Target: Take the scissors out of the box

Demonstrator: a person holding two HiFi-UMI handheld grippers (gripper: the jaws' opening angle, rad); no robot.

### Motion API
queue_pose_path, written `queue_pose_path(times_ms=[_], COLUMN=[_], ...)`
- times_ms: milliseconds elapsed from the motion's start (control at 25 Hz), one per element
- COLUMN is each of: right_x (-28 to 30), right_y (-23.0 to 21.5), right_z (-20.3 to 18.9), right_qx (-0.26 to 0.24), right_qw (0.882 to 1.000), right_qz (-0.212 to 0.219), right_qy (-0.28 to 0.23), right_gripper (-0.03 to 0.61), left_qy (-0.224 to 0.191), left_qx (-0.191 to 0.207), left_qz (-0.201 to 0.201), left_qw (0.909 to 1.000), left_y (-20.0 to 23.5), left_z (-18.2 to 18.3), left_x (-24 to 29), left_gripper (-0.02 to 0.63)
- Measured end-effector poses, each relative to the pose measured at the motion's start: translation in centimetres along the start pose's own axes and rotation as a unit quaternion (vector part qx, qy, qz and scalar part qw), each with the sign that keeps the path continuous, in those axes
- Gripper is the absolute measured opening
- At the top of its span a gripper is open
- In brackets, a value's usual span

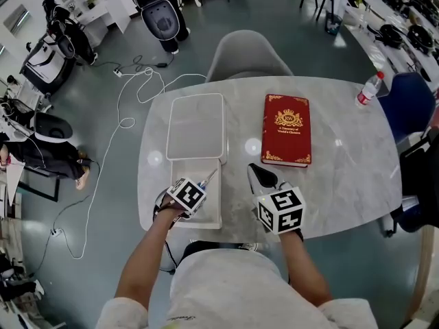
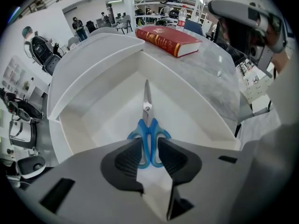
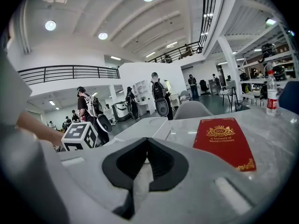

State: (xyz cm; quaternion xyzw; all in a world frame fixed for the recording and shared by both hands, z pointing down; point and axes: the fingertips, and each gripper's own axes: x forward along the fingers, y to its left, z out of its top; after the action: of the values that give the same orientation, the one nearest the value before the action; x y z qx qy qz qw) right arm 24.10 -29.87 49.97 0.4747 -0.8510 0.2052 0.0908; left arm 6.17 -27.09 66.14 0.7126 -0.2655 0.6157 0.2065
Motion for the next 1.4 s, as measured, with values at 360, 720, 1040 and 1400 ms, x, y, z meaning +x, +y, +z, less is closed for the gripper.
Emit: queue_pose_path(times_ms=[360, 720, 1040, 1400], right_x=[-0.3, -0.8, -0.9, -0.5], right_y=[0.6, 0.6, 1.2, 2.7], right_z=[-0.2, -0.4, -0.6, -0.7], right_qx=[0.000, -0.003, 0.001, -0.005], right_qw=[1.000, 1.000, 1.000, 1.000], right_qz=[0.014, 0.022, 0.027, 0.026], right_qy=[0.004, 0.004, 0.007, 0.010], right_gripper=[0.006, 0.005, 0.006, 0.005], left_qy=[-0.014, -0.050, -0.098, -0.135], left_qx=[-0.015, -0.021, -0.014, -0.013], left_qz=[0.016, 0.049, 0.090, 0.109], left_qw=[0.9997, 0.9974, 0.9910, 0.9847], left_y=[-0.3, -0.6, -0.2, -0.1], left_z=[-0.2, -0.4, -0.1, -1.0], left_x=[-0.3, -1.2, -3.8, -5.8], left_gripper=[0.083, 0.081, 0.080, 0.080])
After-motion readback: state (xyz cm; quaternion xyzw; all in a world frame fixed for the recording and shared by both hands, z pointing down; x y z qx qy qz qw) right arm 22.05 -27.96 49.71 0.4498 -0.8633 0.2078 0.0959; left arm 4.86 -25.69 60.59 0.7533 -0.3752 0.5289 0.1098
